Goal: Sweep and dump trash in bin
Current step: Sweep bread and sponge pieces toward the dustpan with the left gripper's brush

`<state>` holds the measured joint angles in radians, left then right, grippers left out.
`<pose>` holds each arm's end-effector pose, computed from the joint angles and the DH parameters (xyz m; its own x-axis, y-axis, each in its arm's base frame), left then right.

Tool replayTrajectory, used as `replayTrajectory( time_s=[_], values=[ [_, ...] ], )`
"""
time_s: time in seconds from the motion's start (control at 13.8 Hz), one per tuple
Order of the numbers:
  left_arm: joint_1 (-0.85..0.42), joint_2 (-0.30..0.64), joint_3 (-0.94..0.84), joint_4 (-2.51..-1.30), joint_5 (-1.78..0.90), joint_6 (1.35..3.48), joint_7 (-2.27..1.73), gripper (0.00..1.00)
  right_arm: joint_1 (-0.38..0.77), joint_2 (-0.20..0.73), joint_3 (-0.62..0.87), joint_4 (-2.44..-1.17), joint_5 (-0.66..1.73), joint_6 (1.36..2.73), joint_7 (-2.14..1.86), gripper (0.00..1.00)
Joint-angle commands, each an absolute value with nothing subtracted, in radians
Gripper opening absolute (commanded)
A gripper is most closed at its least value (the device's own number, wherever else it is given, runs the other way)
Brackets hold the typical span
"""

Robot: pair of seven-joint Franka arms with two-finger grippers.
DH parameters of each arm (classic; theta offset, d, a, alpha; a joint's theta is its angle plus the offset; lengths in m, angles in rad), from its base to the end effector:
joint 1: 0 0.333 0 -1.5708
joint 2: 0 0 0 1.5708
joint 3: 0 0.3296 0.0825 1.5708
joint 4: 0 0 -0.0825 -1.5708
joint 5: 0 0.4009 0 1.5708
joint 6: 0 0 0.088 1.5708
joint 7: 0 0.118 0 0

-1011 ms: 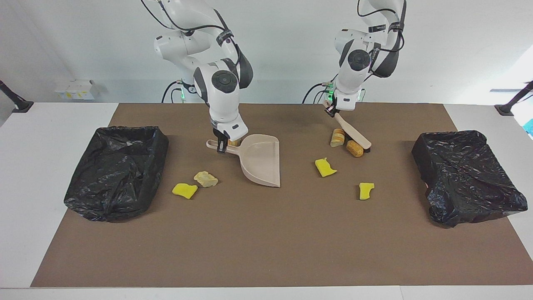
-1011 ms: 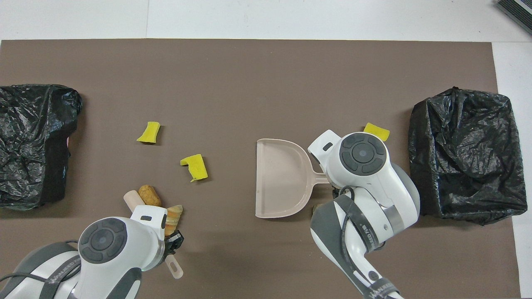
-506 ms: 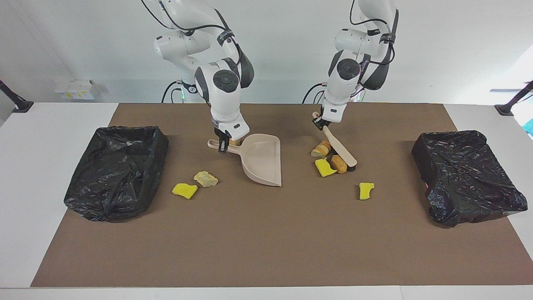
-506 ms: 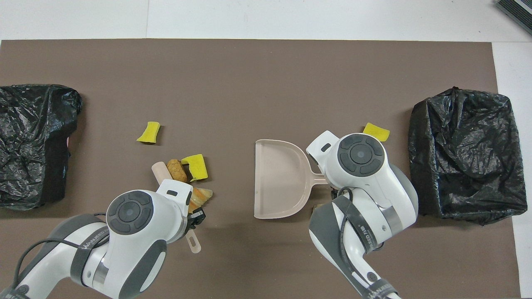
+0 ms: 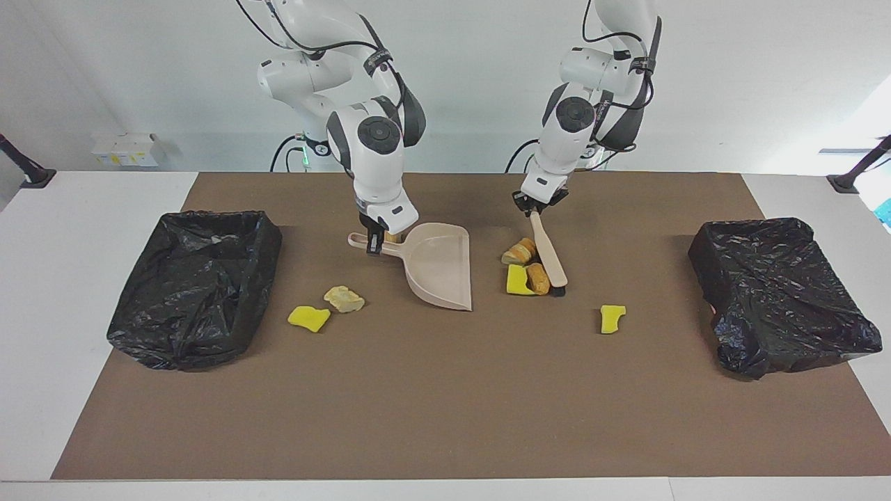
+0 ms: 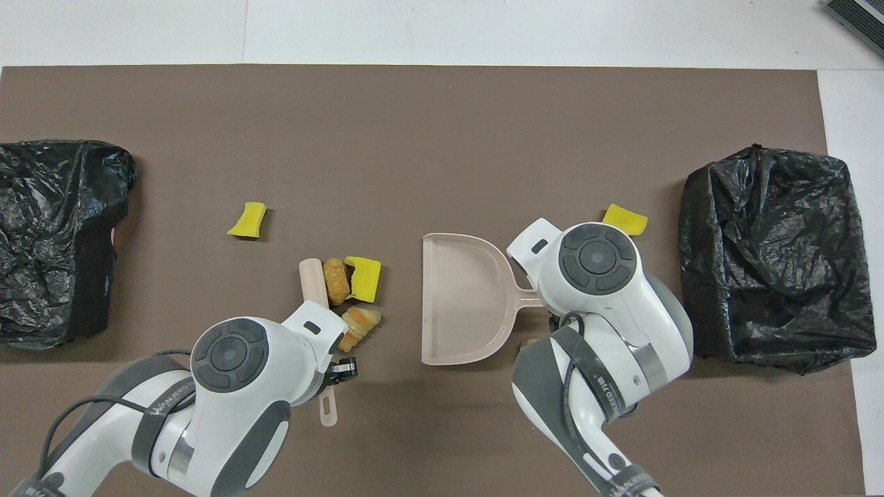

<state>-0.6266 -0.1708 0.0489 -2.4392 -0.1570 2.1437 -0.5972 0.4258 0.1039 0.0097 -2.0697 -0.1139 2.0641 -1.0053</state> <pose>0.3797 -0.2573 0.3500 0.9779 0.1068 -0.1798 0.1144 -0.9929 0.0325 0.5180 0.2332 0.3664 0.0667 0.9882 -0.1381 0.9963 -0.0735 -0.0447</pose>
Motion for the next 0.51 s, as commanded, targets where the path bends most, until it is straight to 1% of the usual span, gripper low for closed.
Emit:
replayTrajectory(
  time_s=[0.0, 0.43],
  values=[
    [-0.667, -0.164, 0.061, -2.427, -0.218, 2.151, -0.487, 0.0, 0.422, 0.091, 0.014, -2.091, -0.095, 2.088, -1.054, 0.0],
    [-0.729, -0.153, 0.061, -2.395, -0.241, 2.151, -0.48, 0.0, 0.48, 0.14, 0.012, -2.085, -0.106, 2.135, -1.006, 0.0]
  ],
)
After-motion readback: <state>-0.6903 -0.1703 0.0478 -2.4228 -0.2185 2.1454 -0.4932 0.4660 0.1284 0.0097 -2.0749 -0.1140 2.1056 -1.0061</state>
